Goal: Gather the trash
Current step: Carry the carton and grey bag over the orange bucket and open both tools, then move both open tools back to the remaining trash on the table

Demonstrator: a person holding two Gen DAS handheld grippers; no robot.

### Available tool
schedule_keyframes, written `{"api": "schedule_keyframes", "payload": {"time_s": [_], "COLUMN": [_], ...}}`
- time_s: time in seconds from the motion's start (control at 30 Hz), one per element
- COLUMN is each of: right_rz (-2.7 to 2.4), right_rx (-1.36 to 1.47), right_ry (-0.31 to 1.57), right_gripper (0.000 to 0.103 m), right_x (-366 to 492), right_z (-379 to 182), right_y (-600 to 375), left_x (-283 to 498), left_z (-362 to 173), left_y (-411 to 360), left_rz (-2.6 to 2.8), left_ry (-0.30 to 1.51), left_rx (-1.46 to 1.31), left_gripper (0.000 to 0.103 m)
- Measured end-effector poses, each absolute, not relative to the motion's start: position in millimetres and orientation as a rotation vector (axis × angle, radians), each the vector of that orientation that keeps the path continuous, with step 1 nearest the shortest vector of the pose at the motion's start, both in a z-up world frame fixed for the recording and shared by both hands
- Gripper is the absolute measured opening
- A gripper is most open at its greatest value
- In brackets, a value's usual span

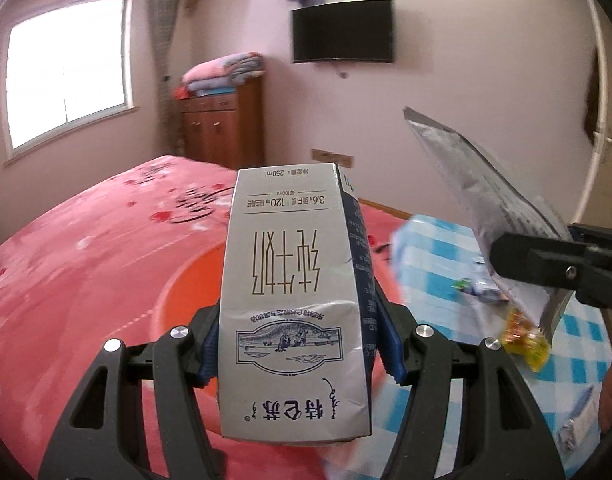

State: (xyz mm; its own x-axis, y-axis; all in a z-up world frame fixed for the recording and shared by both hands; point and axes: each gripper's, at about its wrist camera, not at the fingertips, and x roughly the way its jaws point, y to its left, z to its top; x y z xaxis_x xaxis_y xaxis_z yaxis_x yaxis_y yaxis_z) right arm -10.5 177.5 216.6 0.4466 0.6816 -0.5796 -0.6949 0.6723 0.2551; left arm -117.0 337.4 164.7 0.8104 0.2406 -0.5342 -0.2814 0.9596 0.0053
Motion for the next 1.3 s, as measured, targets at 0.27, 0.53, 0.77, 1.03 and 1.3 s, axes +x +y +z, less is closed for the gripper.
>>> {"api": "schedule_keyframes", "payload": {"time_s": [0.27, 0.53, 0.77, 1.03, 1.3], "right_rz": [0.897, 0.808, 0.659, 0.523, 0.439], "right_rx": [-0.015, 0.185, 0.175, 0.141, 0.163], "right_ry": [0.745, 0.672, 0.497, 0.461, 0.443], "right_gripper": [0.081, 0.093, 0.098, 0.098, 0.098], "right_x": [21.9, 15.9, -22.0, -58.7, -86.8], "right_z": [195.9, 193.1, 199.5, 186.5, 169.6], "right_y": [238.9, 176.9, 118.3, 73.2, 27.7], "left_x": [-114.5, -136.9, -152.3, -161.6, -164.5], "left_z": [145.2, 151.5, 159.6, 162.2, 154.5], "left_y": [371.1, 361.0, 334.8, 286.9, 250.9], "left_rz": [0.378, 0.396, 0.322, 0.277, 0.226], "left_ry": [0.586, 0.480, 0.431, 0.476, 0.526], "left_rx": [-0.138, -0.138, -0.116, -0.063, -0.078], "left_gripper": [0.086, 0.092, 0.092, 0.092, 0.092]}}
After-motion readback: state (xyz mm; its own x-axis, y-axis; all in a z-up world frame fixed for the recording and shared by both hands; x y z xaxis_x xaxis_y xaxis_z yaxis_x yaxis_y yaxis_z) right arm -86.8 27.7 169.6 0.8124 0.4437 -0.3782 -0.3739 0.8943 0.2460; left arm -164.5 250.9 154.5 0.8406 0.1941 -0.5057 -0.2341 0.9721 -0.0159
